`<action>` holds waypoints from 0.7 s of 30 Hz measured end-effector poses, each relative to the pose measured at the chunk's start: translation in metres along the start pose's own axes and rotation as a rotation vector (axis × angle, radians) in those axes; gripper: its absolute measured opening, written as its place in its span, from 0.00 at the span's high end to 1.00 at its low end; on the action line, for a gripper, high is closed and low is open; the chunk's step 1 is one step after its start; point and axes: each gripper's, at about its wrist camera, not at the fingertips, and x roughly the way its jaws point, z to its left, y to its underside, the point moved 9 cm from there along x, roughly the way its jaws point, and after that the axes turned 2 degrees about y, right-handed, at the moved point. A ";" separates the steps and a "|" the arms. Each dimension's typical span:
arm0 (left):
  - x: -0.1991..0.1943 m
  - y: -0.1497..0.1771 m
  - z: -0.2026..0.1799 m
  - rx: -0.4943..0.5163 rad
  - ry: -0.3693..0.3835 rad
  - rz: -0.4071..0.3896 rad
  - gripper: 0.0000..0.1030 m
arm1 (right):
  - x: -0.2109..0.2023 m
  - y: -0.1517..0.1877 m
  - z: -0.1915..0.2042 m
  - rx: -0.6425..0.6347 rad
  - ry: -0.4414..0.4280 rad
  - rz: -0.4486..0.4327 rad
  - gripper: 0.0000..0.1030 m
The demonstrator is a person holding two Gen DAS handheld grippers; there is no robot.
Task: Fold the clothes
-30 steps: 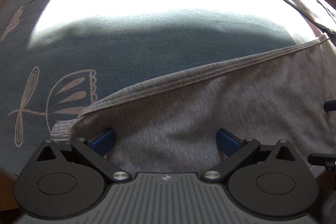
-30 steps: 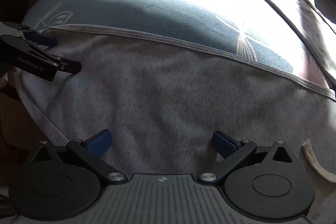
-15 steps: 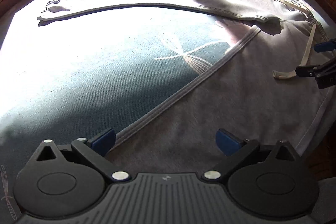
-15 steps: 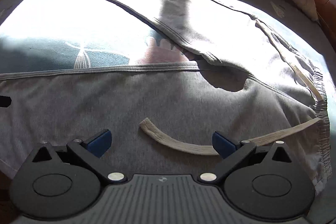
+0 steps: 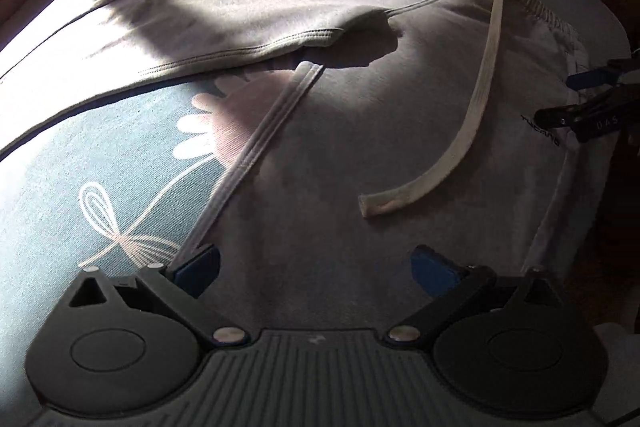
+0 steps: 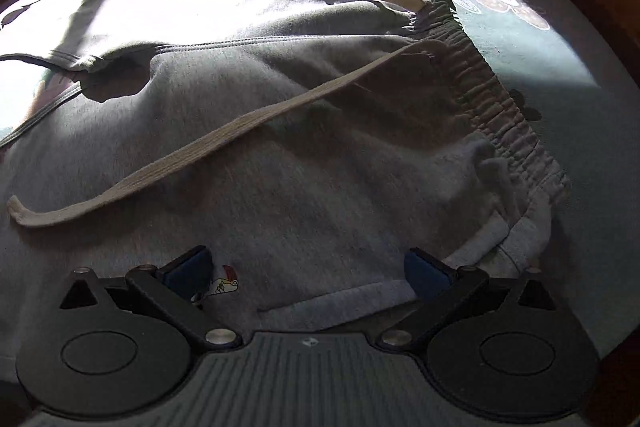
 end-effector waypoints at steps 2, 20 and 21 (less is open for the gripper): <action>0.003 -0.015 -0.017 0.041 0.022 -0.003 0.02 | -0.004 -0.002 -0.003 -0.013 -0.007 0.027 0.00; 0.042 -0.039 -0.096 0.230 0.184 -0.050 0.02 | 0.021 -0.057 -0.066 0.018 -0.037 0.007 0.11; 0.039 -0.039 -0.095 0.242 0.189 -0.059 0.02 | 0.017 -0.062 -0.067 0.034 -0.033 0.008 0.14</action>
